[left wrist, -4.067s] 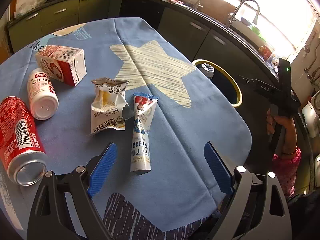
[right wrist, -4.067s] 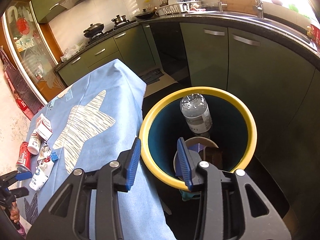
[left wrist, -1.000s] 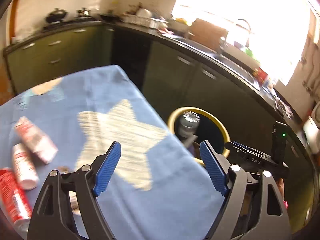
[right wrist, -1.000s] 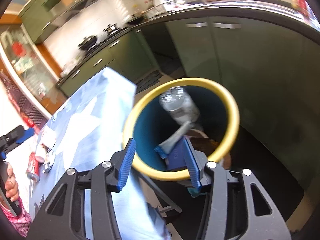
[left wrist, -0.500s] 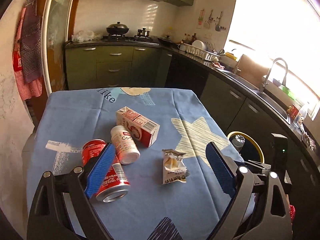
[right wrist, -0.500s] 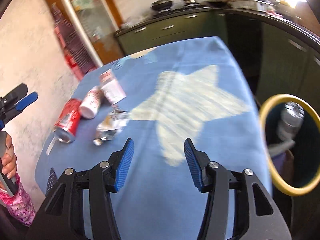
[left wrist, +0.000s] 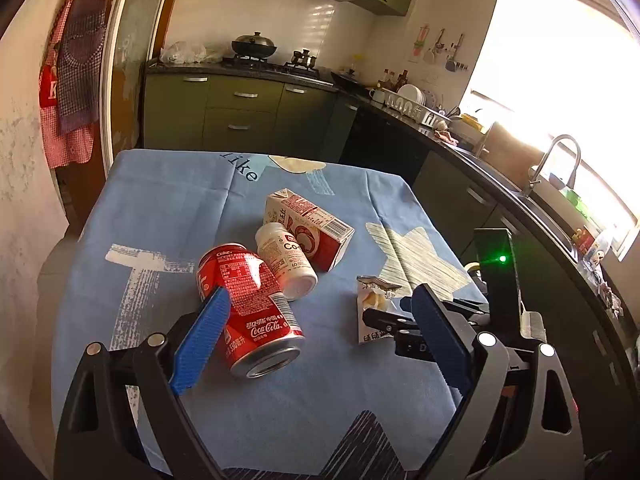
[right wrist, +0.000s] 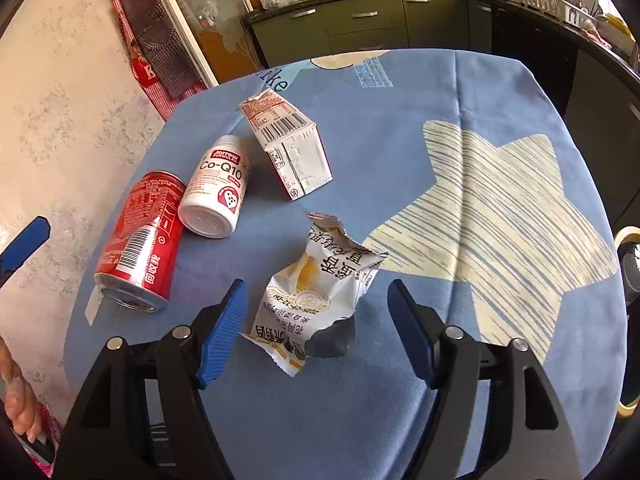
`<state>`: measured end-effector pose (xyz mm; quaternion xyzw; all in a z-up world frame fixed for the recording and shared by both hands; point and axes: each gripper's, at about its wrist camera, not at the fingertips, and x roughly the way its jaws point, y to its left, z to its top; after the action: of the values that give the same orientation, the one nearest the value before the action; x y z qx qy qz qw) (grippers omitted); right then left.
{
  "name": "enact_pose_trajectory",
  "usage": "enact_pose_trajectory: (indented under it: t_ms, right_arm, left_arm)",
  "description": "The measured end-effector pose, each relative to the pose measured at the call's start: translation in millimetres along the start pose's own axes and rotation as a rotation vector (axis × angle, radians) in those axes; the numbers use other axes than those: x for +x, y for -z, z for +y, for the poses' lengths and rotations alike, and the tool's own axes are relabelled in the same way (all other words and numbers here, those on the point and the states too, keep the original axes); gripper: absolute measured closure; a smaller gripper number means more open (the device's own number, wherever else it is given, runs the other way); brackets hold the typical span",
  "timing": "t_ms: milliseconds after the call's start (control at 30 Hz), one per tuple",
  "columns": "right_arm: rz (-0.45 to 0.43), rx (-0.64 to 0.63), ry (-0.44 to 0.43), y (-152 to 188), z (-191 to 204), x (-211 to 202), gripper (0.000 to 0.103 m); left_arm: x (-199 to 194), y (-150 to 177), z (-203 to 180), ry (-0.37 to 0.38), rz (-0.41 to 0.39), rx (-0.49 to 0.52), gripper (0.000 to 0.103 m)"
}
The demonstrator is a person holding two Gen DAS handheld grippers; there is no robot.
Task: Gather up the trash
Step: 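Grasp the crumpled snack wrapper with the right gripper, then carry the snack wrapper with the right gripper into the bin and release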
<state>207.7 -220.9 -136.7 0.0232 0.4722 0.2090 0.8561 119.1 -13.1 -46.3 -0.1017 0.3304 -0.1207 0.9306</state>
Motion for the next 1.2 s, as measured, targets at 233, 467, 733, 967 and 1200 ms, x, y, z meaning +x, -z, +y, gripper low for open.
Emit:
enact_pose_trajectory:
  t_ms: [233,467,733,967,1200]
  right_arm:
    - [-0.001,-0.06,0.123,-2,19,12,0.035]
    - [-0.012,-0.051,0.133,2,15,6,0.059]
    - [-0.079,0.001,0.118,10,-7,-32,0.064]
    - [-0.168,0.097,0.143,16,-52,-78,0.064]
    - [-0.234,0.242,0.276,32,-134,-120,0.064]
  left_arm:
    - [-5,4,4,0.019,-0.007,0.0,0.012]
    - [-9,5,4,0.02,-0.016,-0.004,0.012]
    - [-10,4,-6,0.024,-0.016,0.019,0.012]
    - [-8,3,-17,0.03,-0.009,0.043,0.012]
    - [-3,2,-31,0.035,0.004,0.071,0.012]
